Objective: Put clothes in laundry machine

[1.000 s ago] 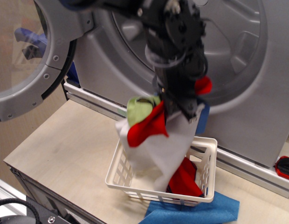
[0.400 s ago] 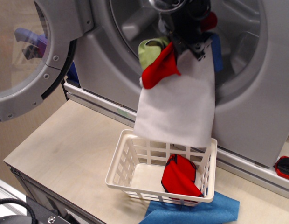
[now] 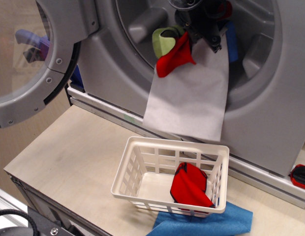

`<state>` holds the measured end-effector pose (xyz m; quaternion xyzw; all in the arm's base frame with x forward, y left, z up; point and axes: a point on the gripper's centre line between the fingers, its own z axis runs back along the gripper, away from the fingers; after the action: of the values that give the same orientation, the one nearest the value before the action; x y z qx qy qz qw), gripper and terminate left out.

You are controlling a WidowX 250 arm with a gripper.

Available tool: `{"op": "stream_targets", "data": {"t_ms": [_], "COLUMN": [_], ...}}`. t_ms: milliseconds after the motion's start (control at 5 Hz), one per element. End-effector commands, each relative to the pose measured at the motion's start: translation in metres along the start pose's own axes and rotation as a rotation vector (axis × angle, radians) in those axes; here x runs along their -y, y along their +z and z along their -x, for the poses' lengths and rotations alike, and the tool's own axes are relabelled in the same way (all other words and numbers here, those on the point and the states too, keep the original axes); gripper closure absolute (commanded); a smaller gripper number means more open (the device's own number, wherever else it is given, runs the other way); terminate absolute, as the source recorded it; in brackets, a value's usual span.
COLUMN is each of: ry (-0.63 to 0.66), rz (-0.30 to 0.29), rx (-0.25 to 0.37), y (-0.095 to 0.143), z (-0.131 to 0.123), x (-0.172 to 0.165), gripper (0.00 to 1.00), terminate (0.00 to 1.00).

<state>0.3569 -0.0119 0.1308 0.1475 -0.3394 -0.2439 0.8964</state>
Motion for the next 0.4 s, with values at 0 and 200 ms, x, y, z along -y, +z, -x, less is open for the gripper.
{"op": "stream_targets", "data": {"t_ms": [0,200], "ry": [-0.049,-0.045], "rz": [-0.042,-0.054], "rx": [0.14,0.15], "y": [-0.017,-0.028], "z": [0.004,0.006], "x": [-0.004,-0.005], "gripper": [1.0,1.0], "terminate": [0.0,0.0]}}
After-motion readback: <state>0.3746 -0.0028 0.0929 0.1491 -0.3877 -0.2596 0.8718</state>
